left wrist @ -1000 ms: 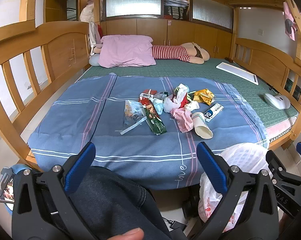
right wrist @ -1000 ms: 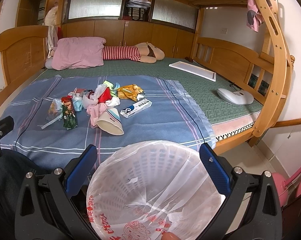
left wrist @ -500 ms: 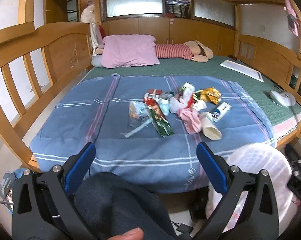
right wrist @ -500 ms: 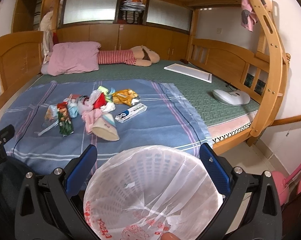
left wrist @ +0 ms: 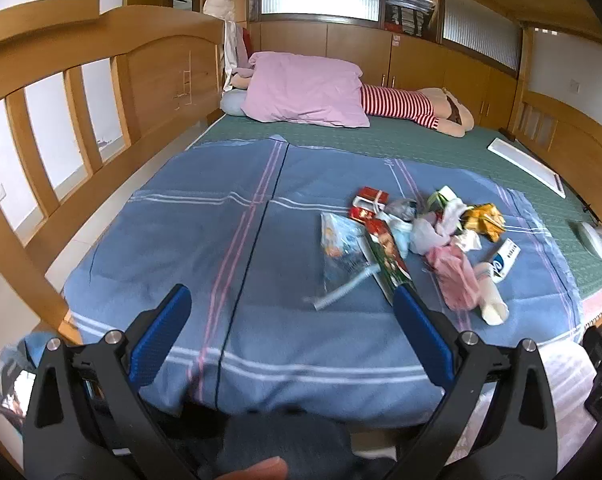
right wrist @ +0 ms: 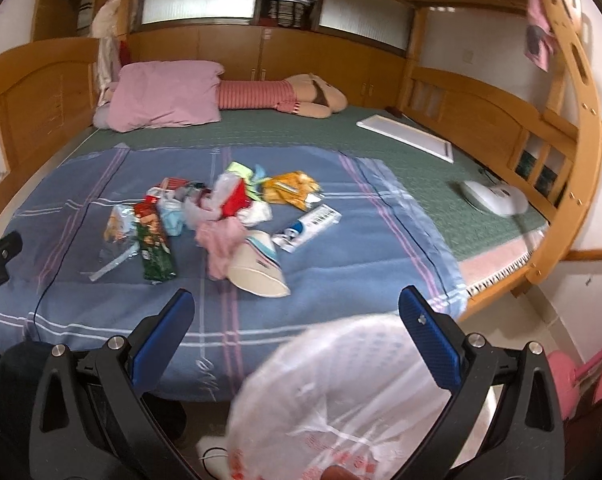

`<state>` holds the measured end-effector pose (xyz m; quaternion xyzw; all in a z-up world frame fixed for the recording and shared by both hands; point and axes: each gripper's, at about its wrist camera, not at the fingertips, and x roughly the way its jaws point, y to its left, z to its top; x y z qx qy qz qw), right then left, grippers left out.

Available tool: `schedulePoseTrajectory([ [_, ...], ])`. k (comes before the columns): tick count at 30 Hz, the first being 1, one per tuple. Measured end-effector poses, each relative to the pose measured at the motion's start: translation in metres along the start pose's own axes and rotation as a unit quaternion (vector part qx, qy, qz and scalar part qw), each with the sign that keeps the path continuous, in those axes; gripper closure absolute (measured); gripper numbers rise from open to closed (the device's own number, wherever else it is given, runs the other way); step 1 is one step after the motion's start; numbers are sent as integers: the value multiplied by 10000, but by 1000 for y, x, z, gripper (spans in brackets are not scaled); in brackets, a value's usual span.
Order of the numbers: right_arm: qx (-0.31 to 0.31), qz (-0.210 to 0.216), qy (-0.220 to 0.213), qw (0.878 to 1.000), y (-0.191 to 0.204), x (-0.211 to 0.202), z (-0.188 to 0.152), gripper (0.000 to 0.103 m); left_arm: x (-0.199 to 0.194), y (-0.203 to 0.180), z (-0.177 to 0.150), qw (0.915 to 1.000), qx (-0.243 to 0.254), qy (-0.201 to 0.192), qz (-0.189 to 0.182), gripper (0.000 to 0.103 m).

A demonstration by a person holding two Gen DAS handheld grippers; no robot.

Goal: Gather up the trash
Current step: 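Grasp the pink tissue with the right gripper while the left gripper grasps the clear bag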

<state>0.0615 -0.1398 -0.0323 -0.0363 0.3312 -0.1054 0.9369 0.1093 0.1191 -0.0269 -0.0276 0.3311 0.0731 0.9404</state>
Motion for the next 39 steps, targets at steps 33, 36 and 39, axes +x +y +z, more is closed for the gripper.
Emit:
schedulePoseTrajectory([
  [33,996,340,1585,9817,53,219,38,10,91,34,35,9967,-163,571,550,3],
  [36,765,235,1798,9804,62,243,37,10,100,40,38,9956,-291,712,529,3],
  [39,430,152,1704,9843,71,247,36,15,109,45,42,9949,-324,821,486,3],
])
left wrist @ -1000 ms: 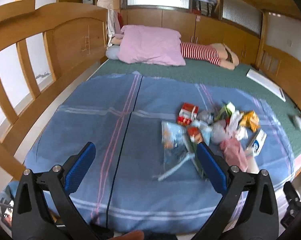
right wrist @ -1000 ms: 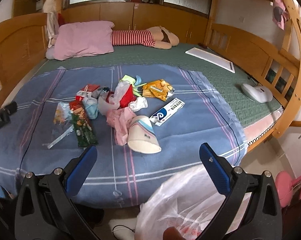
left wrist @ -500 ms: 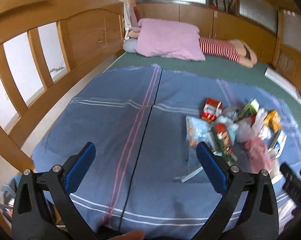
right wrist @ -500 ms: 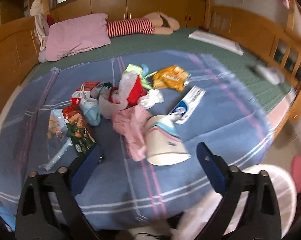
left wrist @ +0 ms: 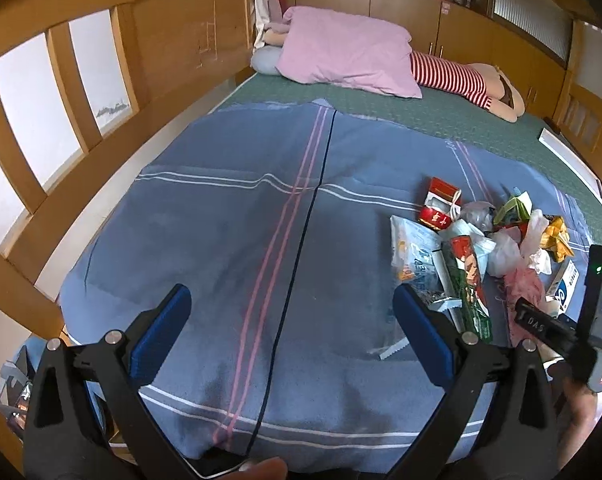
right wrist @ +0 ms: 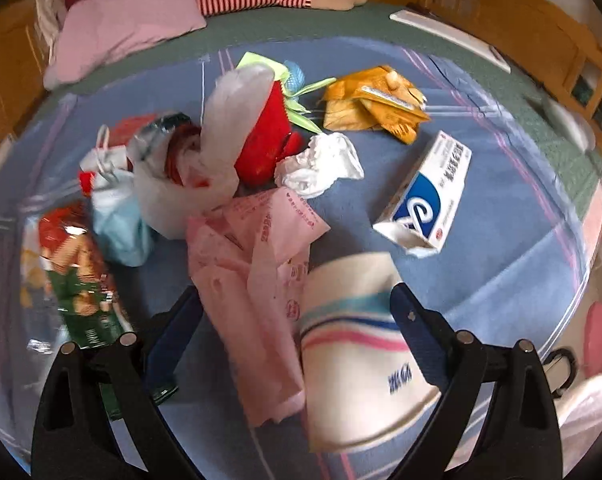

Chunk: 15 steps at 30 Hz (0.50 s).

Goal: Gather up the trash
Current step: 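Grasp the pink tissue with the right gripper while the left gripper grasps the clear bag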

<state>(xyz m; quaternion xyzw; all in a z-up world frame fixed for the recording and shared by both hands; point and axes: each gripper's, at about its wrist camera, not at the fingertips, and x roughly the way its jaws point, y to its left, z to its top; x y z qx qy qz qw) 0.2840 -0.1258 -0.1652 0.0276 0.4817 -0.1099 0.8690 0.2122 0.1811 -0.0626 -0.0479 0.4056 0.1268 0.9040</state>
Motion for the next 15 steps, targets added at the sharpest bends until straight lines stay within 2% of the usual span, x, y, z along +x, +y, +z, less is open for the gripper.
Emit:
schedulePoseTrajectory([
  [2,-126,-24,-47,9999,2,-4,-1,29,4,6,4,9999,-43,57,-101,3],
  [4,-171,224,-150,9995,-2,-15,-2,50,8,13,7,9997,-150,97,-162,3],
  [5,-186,310,-188,9992,-4,-20,-2,55,10,14,8,9996,-185,116,-162,3],
  [7,-185,651,-268,9973,-11,-32,0,77,16,16,10,9995,-237,160,-139,3],
  [10,-96,948,-340,9949,-23,-43,6,81,25,9,10,9991,-257,251,-235,3],
  [15,103,1536,-499,9868,-40,-62,5,83,40,-22,7,9977,56,380,-551,3],
])
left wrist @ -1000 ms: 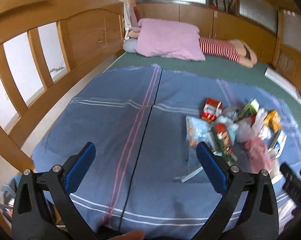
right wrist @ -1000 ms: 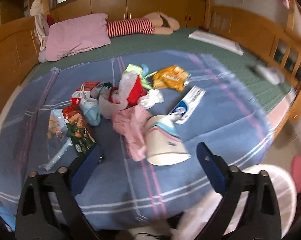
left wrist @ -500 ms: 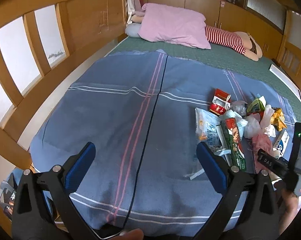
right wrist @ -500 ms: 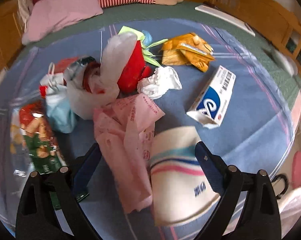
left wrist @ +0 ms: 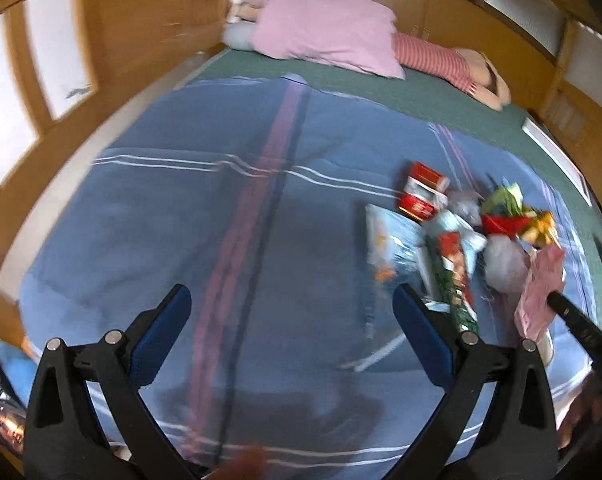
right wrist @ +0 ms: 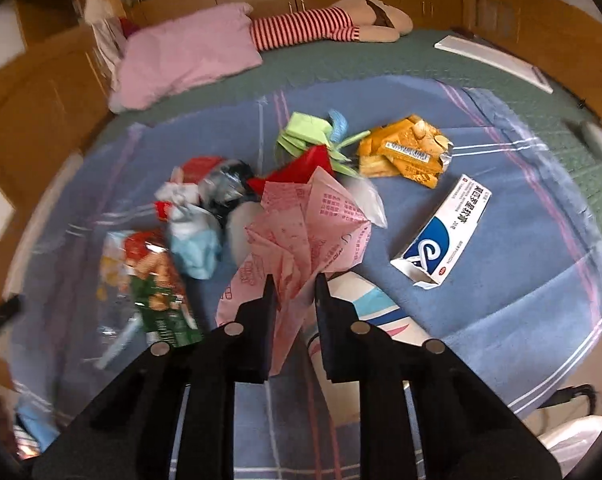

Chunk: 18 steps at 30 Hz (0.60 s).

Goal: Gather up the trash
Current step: 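Grasp the pink tissue with the right gripper while the left gripper grasps the clear bag, then carry the pink tissue and clear bag over the basket and release both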

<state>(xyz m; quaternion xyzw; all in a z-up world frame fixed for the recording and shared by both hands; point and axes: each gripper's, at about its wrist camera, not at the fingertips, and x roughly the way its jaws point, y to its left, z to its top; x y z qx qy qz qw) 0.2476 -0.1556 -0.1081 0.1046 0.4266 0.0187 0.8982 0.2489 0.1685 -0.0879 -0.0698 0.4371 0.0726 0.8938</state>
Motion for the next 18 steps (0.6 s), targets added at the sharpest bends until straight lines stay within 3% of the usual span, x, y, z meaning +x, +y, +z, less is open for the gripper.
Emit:
schedulePoseTrajectory([
  [3,131,171,-144,9997,-6,-18,3,83,12,-19,-3,9990,164,-53,423,6],
  [5,231,293,-228,9990,-12,-29,4,83,21,-23,-6,9987,145,83,473,7],
  [10,213,458,-469,9976,-16,-66,-6,83,49,-37,-9,9974,-15,577,-420,8],
  [14,177,520,-597,9967,-18,-90,-21,83,73,-55,-11,9950,165,803,-565,8],
  [16,156,521,-610,9967,-20,-100,-29,83,93,-57,-15,9915,57,1102,-690,9],
  [17,138,504,-619,9967,-20,-104,-34,83,101,-55,-16,9902,-11,1199,-720,20],
  [18,113,483,-633,9968,-21,-108,-37,83,108,-52,-18,9891,-82,1284,-710,25],
])
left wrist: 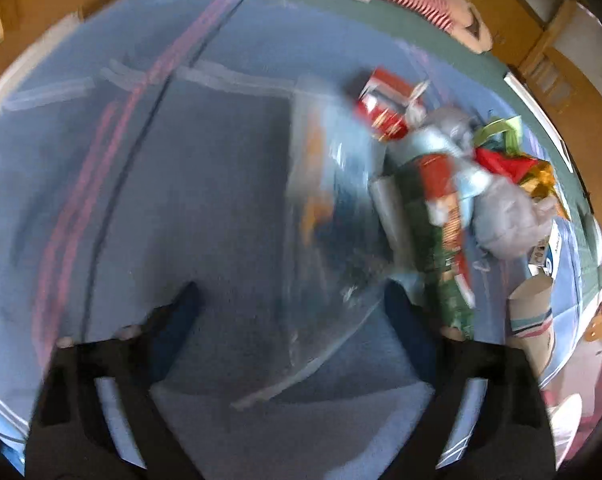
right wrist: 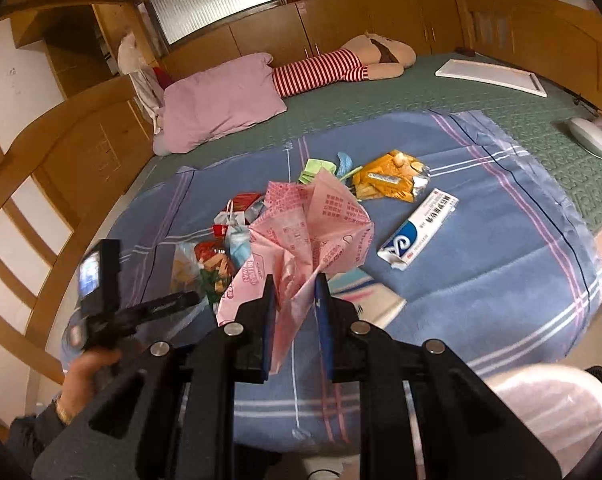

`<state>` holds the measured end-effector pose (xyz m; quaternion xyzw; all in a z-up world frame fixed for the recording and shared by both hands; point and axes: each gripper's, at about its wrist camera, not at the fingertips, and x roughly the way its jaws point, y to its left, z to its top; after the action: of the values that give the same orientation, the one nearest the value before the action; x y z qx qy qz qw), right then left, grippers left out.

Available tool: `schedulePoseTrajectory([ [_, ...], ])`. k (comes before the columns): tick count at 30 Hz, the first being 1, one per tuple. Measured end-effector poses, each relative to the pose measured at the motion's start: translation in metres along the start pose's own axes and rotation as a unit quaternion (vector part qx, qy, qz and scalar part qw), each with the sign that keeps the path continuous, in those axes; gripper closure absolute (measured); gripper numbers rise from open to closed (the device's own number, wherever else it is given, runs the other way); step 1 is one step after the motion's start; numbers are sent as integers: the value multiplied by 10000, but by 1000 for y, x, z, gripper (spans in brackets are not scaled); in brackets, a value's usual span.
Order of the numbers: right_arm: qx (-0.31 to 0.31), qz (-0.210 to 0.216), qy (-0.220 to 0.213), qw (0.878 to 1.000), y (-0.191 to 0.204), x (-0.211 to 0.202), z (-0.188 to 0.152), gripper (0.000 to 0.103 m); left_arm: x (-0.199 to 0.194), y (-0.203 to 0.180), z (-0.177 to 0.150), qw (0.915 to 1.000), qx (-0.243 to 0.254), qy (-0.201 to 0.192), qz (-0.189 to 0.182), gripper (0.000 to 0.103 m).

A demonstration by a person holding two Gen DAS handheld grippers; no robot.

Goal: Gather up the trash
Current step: 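Carry the pink tissue and clear bag over the basket and release both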

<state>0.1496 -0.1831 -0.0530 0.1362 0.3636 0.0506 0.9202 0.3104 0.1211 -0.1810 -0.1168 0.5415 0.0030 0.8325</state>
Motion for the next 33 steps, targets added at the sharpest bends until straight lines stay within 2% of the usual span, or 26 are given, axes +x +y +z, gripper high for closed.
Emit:
schedulePoseTrajectory([
  [1,-30,-22,-10,10000,0,-3,-2,83,-2,1,0,9999,-8,-127,-11,32],
  [2,-68,-65,-27,10000,0,-7,-5,83,-4,1,0,9998,-4,-222,13,53],
  [3,-84,-90,-43,9999,0,-9,-6,83,-5,0,0,9997,32,-246,14,67],
  [5,-132,-149,-81,9998,1,-13,-9,83,-5,0,-2,9997,28,-236,-63,78],
  [8,-155,-184,-124,9996,3,-17,-14,83,-13,4,-5,9989,-101,-399,-240,88],
  [13,-302,-263,-125,9991,13,-17,-19,83,-50,6,-8,9924,-175,-1218,6,93],
  [16,-383,-281,-149,9988,19,-19,-20,83,-82,10,-11,9839,-113,-1757,306,95],
  [22,-444,-275,-145,9985,23,-17,-21,83,-121,12,-18,9748,-63,-2190,413,95],
  [26,-507,-235,-93,9984,25,-17,-25,83,-146,17,-32,9720,-163,-2321,342,95],
  [28,-478,-259,-110,9985,22,-23,-27,83,-164,12,-46,9708,-124,-2389,176,95],
  [30,-409,-318,-139,9986,15,-31,-29,83,-180,2,-62,9684,79,-2492,-39,95],
  [33,-304,-494,-204,9981,-1,-48,-31,83,-205,-22,-94,9595,497,-2752,-355,95],
])
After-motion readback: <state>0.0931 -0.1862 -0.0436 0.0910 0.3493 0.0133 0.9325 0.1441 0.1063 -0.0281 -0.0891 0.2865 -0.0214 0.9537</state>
